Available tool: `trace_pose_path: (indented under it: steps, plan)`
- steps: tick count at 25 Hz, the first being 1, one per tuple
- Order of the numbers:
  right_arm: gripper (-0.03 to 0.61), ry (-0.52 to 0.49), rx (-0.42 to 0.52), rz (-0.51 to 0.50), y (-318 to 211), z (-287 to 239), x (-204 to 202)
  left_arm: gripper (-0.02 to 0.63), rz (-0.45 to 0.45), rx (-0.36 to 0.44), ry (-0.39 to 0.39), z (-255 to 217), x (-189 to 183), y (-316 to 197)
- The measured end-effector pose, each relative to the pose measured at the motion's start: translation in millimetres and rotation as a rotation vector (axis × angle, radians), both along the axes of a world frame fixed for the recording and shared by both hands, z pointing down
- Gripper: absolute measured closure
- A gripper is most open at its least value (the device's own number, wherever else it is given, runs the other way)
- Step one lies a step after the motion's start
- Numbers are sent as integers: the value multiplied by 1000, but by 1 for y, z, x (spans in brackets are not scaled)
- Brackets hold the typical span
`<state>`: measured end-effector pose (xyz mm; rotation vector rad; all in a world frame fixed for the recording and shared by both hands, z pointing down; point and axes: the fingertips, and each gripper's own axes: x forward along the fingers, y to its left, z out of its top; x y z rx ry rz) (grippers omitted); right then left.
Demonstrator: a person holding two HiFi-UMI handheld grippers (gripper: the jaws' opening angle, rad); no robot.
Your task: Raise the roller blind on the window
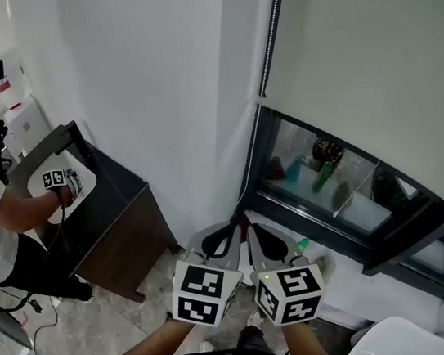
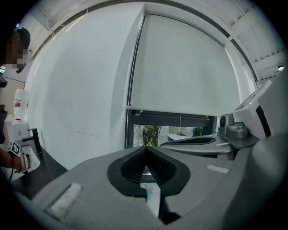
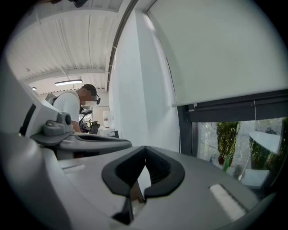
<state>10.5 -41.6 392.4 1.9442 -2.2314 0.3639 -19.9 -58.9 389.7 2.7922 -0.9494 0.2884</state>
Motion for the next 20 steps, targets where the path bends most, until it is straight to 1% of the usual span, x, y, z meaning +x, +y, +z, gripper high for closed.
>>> trace_pose_path:
  steps: [7, 11, 16, 20]
  plan:
    - [583, -5, 31, -88, -43, -7, 32, 618, -76, 18, 0, -7, 30, -41]
    - [583, 20, 40, -163, -69, -11, 48, 618, -133, 12, 17, -12, 44, -66]
    - [581, 50, 70, -257, -102, -25, 67, 615, -201, 51, 59, -31, 56, -92]
    - [578, 57, 103, -344, -125, -39, 72, 615, -260, 68, 59, -40, 55, -111]
